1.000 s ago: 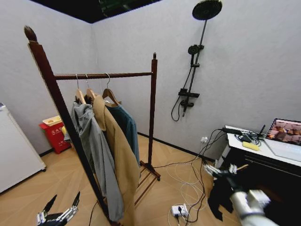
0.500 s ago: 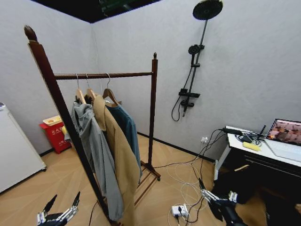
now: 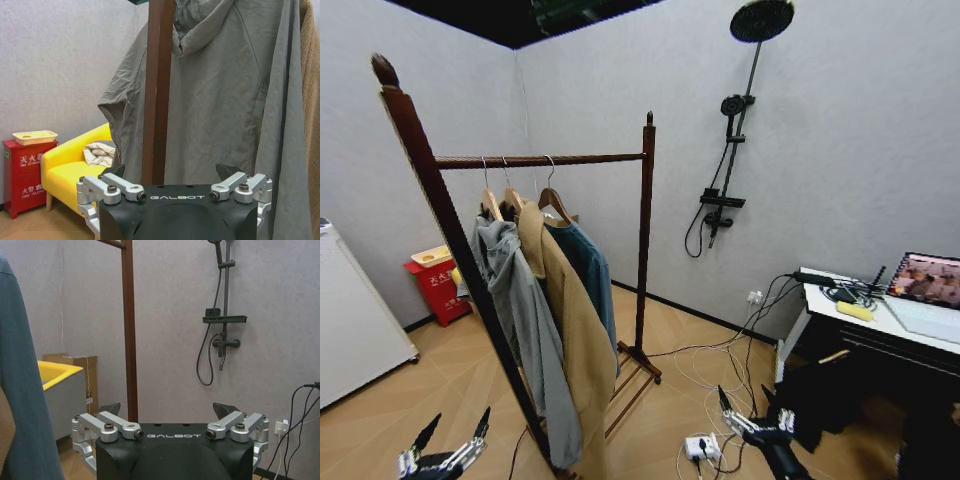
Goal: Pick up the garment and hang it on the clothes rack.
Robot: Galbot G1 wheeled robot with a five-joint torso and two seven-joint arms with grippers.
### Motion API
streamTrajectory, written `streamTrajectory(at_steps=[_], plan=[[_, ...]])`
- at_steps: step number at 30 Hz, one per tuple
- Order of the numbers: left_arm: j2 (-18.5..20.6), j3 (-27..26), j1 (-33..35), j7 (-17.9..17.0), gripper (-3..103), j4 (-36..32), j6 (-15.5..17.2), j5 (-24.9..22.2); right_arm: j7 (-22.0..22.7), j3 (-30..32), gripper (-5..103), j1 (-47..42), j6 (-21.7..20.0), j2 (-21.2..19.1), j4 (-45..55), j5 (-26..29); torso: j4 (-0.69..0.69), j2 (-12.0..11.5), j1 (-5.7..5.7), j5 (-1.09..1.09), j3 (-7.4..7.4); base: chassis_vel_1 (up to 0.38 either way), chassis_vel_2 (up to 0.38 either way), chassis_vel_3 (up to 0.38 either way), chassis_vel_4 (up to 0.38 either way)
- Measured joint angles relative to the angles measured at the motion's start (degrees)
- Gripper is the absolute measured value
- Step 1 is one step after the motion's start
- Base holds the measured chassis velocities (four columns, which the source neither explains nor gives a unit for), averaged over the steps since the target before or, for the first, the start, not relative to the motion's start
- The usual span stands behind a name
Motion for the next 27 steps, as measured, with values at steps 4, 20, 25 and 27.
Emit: streamTrajectory(at_steps=[4, 20, 25, 27], plan=[[0.0, 0.0, 0.0, 0.0, 100, 0.0, 0.0, 0.0, 0.0, 0.0, 100, 0.0, 0.0, 0.0, 0.0, 0.0, 0.0, 0.0, 0.0, 0.0, 0.0, 0.0, 0.0, 0.0, 0.0], [0.0, 0.0, 0.0, 0.0, 100, 0.0, 0.0, 0.0, 0.0, 0.0, 100, 0.1, 0.0, -0.1, 0.0, 0.2, 0.0, 0.0, 0.0, 0.0, 0.0, 0.0, 0.0, 0.0, 0.0], [0.0, 0.0, 0.0, 0.0, 100, 0.0, 0.0, 0.0, 0.0, 0.0, 100, 0.1, 0.0, -0.1, -0.1, 0.2, 0.0, 0.0, 0.0, 0.0, 0.0, -0.01, -0.02, -0.017, -0.012], [0.0, 0.0, 0.0, 0.0, 100, 0.0, 0.0, 0.0, 0.0, 0.0, 100, 0.1, 0.0, -0.1, -0.1, 0.2, 0.0, 0.0, 0.0, 0.0, 0.0, -0.056, -0.057, -0.069, -0.065]])
